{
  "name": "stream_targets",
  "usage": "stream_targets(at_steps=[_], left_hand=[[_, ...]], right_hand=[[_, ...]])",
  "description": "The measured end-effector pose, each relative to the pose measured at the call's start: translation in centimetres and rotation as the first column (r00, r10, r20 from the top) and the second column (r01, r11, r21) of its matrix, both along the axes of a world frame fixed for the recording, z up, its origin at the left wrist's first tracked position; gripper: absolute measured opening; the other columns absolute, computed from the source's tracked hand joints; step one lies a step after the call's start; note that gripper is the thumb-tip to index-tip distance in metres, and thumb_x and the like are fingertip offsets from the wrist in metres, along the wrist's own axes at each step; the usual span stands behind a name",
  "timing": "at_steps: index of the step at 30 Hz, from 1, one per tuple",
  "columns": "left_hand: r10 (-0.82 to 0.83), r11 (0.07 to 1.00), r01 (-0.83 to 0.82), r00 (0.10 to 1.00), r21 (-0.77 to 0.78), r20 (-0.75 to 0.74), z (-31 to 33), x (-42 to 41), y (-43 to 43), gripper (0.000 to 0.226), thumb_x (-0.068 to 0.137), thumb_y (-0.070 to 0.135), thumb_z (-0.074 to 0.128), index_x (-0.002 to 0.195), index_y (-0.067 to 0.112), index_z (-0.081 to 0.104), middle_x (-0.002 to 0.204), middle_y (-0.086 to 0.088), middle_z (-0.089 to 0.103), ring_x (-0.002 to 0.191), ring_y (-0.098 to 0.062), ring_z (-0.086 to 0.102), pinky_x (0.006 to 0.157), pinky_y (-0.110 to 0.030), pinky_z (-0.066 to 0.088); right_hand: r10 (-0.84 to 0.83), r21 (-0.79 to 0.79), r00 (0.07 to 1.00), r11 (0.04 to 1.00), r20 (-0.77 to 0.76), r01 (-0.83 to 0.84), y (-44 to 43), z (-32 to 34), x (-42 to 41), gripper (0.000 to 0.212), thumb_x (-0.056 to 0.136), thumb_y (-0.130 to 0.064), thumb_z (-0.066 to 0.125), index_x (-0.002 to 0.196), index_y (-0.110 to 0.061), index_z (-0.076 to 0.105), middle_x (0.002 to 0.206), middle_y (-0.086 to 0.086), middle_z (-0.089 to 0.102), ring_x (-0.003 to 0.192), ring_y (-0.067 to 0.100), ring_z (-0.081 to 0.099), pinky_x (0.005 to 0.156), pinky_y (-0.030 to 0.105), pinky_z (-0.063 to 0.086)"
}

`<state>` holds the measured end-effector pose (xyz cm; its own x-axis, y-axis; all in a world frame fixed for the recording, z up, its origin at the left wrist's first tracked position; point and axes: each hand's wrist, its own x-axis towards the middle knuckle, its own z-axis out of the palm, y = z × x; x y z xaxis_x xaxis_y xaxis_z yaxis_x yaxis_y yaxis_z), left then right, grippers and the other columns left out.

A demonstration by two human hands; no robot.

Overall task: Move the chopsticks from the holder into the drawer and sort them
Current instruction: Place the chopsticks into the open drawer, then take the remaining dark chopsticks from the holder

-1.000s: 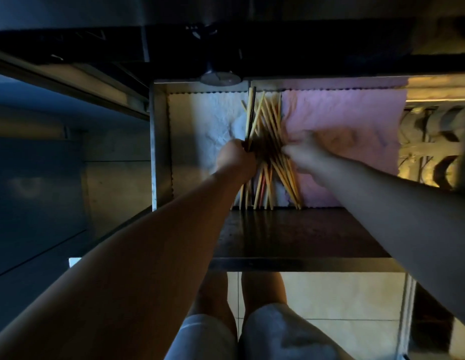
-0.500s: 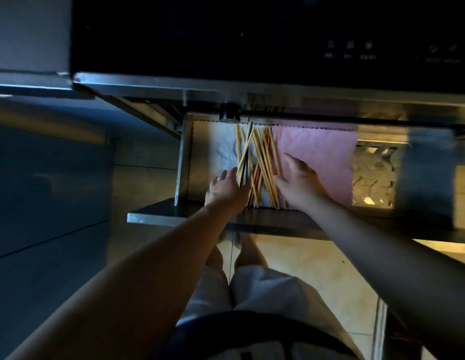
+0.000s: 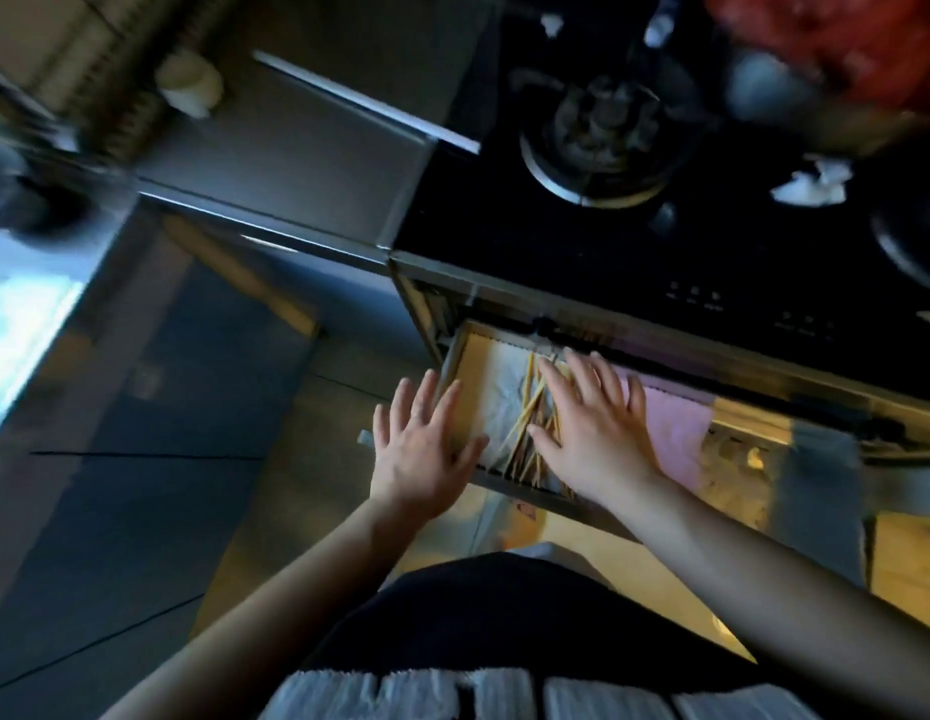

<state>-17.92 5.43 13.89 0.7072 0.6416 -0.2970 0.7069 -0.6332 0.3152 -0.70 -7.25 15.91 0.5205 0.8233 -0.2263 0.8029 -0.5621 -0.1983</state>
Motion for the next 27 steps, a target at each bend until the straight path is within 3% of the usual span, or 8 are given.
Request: stream_targets(at_steps=[7, 15, 21, 27], left_hand=[[0.143, 0.973, -0.152, 0.988, 0.172, 0.061, 3.8, -10.2, 2.9, 0.07, 0.09, 0.071, 0.025, 0.151, 0.039, 0.015, 0.163, 0.001, 0.009, 0.149, -0.024, -0.006, 0.115, -0.053, -0.006], [0.411, 0.867, -0.43, 0.903, 0.252, 0.126, 6.4, -27.6, 4.7, 0.07, 0.09, 0.074, 0.022, 0.151, 0.039, 0.018, 0.163, 0.004, 0.013, 0.15, -0.022, -0.004, 0.115, -0.049, -0.005], [0.597, 0.739, -0.611, 0.789, 0.282, 0.145, 7.9, -42.1, 4.2, 0.07, 0.09, 0.069, 0.023, 0.152, 0.038, 0.017, 0.164, 0.003, 0.01, 0.15, -0.022, -0.007, 0.116, -0.049, -0.007], [0.798, 0.542, -0.799, 0.587, 0.261, 0.138, 8.8, -54.6, 1.5, 0.072, 0.089, 0.066, 0.029, 0.153, 0.036, 0.013, 0.164, 0.002, 0.007, 0.149, -0.023, -0.007, 0.117, -0.05, -0.005]], right_hand=[[0.225, 0.115, 0.971, 0.966, 0.079, -0.233, 6.2, 5.1, -9.1, 0.075, 0.081, -0.055, 0.049, 0.147, -0.031, 0.023, 0.156, 0.003, 0.028, 0.144, 0.028, 0.022, 0.114, 0.055, 0.016], [0.449, 0.187, 0.892, 0.872, 0.057, -0.452, 12.5, 7.3, -25.8, 0.073, 0.084, -0.051, 0.049, 0.149, -0.032, 0.022, 0.158, -0.001, 0.024, 0.145, 0.024, 0.018, 0.115, 0.054, 0.015], [0.641, 0.214, 0.765, 0.74, 0.061, -0.637, 16.2, 8.2, -39.5, 0.073, 0.084, -0.047, 0.055, 0.149, -0.031, 0.025, 0.156, 0.001, 0.028, 0.145, 0.026, 0.021, 0.115, 0.054, 0.012], [0.824, 0.227, 0.559, 0.529, 0.094, -0.818, 18.7, 9.6, -51.7, 0.074, 0.08, -0.044, 0.063, 0.146, -0.026, 0.034, 0.151, 0.005, 0.039, 0.141, 0.029, 0.032, 0.112, 0.057, 0.02]])
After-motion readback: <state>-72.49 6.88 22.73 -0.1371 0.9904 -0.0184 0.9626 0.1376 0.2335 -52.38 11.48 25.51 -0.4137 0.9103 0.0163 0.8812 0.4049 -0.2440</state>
